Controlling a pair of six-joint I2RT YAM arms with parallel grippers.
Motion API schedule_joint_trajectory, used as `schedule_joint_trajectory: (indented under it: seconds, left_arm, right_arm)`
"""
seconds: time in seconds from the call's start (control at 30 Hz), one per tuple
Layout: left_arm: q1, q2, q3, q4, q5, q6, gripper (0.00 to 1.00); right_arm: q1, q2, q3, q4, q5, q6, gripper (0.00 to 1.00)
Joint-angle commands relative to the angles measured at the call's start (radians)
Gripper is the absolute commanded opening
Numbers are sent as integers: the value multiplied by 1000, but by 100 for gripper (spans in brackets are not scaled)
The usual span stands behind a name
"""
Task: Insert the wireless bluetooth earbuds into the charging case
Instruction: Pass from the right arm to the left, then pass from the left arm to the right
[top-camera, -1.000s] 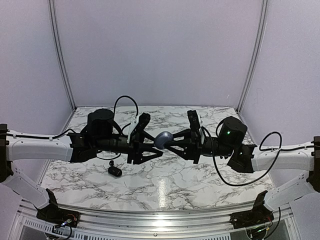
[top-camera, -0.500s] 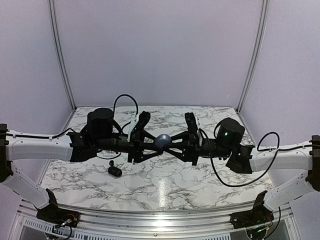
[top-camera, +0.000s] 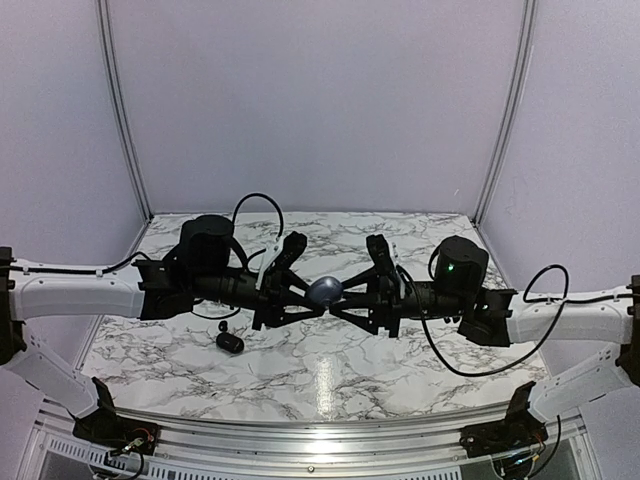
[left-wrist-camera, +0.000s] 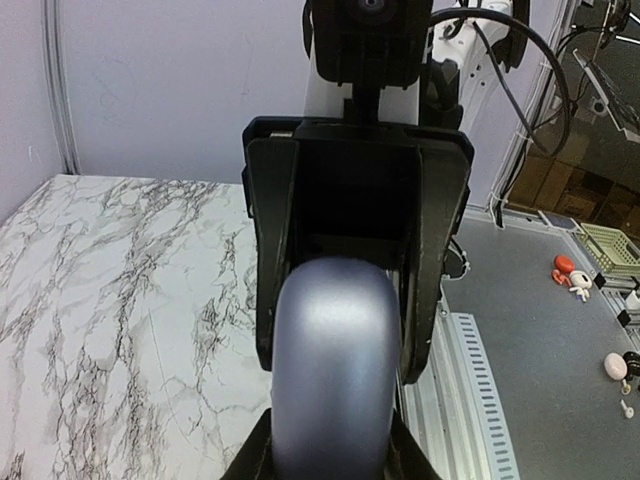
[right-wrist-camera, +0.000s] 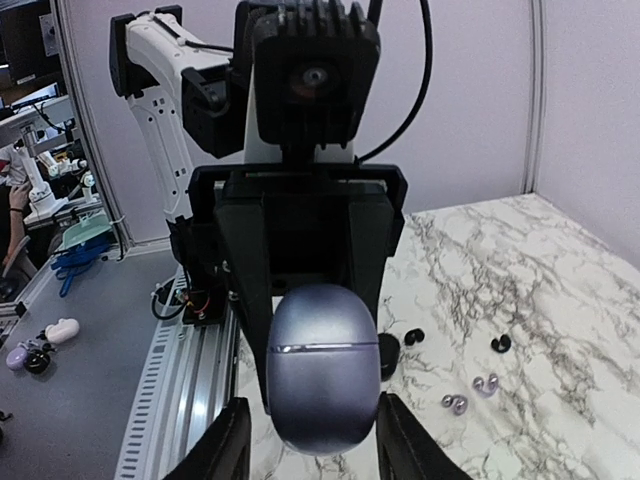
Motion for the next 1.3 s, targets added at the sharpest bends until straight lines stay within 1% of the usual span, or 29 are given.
schedule_joint_trajectory:
  seconds: [0.0, 0.07, 0.1, 0.13, 0.3, 0.6, 0.77, 1.03, 1.27]
  left_arm:
    - [-2, 11, 69, -226, 27, 101, 6]
    - [-1, 24, 98, -311, 28, 147, 6]
    - [-2, 27, 109, -324, 33, 159, 5]
    - [-1, 28, 114, -358, 36, 167, 5]
    - [-2, 42, 147, -410, 42, 185, 5]
    - [-15, 79, 178, -439, 54, 200, 4]
    - [-21, 91, 192, -452, 54, 203, 4]
    - [-23, 101, 203, -456, 53, 211, 3]
    - [-27, 107, 209, -464, 48, 214, 3]
  right_arm:
    - [8, -56, 59, -235, -30, -81, 47]
    - [12, -70, 62, -300, -28, -107, 52]
    - [13, -74, 62, -318, -26, -112, 53]
    - [15, -79, 60, -330, -22, -113, 53]
    - [25, -76, 64, -362, 8, -119, 54]
    - [41, -22, 94, -348, 30, -119, 52]
    - [47, 3, 107, -349, 26, -124, 46]
    - [59, 9, 101, -356, 27, -125, 45]
    - [60, 9, 105, -348, 26, -125, 41]
